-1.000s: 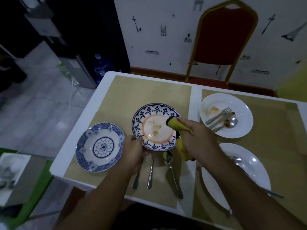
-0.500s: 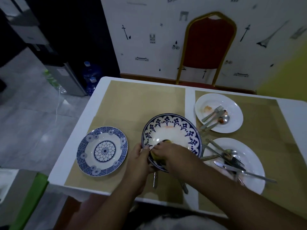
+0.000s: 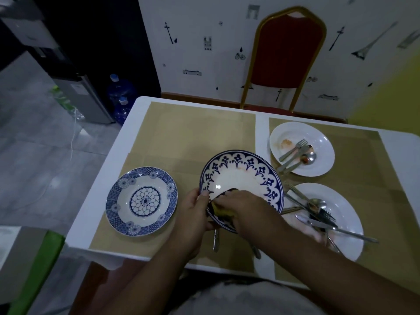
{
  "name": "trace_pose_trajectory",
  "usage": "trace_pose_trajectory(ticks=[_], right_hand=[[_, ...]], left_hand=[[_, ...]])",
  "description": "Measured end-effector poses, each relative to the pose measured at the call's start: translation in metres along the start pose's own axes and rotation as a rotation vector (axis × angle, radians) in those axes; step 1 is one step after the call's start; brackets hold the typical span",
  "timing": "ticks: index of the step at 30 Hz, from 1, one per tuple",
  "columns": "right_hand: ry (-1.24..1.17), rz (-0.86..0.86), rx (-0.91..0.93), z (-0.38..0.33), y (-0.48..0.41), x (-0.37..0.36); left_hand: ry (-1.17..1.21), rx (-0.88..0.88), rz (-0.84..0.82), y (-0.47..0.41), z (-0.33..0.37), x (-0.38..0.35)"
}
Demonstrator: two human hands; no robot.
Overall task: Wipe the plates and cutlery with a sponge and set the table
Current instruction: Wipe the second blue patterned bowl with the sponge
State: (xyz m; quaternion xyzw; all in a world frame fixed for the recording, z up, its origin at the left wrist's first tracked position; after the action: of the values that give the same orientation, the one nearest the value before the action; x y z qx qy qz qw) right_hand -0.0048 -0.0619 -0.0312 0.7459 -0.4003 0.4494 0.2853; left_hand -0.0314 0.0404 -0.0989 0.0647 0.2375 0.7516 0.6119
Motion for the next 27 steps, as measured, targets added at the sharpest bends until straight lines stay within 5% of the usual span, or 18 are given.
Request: trace_pose_trajectory(ticks=[5, 11, 16, 22, 27], right_hand=[[0.234, -0.349, -0.043, 0.025, 0.001, -0.027], [-0.006, -0.068, -0.125, 0.009, 0.012, 0.006], [0.079, 0.150, -0.168, 0.037, -0.037, 0.038], [0.214, 0.137, -0.359, 0.087, -0.017, 0.052], [0.085, 0.218, -0.426, 0.097, -0.017, 0.056]], left_hand=[[0.041, 0.024, 0.053, -0.004, -0.002, 0.009], [-0.017, 0.003, 0.013, -0.003, 0.002, -0.003], [-0.053, -0.026, -0.022, 0.002, 0.001, -0.010], [-0.005, -0.063, 0.063, 0.000, 0.005, -0.001], [-0.037, -0.069, 0.023, 0.002, 0.006, -0.005]])
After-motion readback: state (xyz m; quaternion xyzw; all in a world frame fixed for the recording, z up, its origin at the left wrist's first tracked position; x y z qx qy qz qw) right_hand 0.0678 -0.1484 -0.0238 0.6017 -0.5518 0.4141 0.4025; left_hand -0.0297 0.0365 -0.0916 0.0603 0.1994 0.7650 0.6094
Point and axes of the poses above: each hand's wrist, its own y-axis away from the middle knuckle, its own x-axis out of the back of the hand, z = x × y, the point moved 10 cm from there along -y, towards the middle knuckle, and after that the axes turned 6 degrees about -x, right-handed, at the moved point
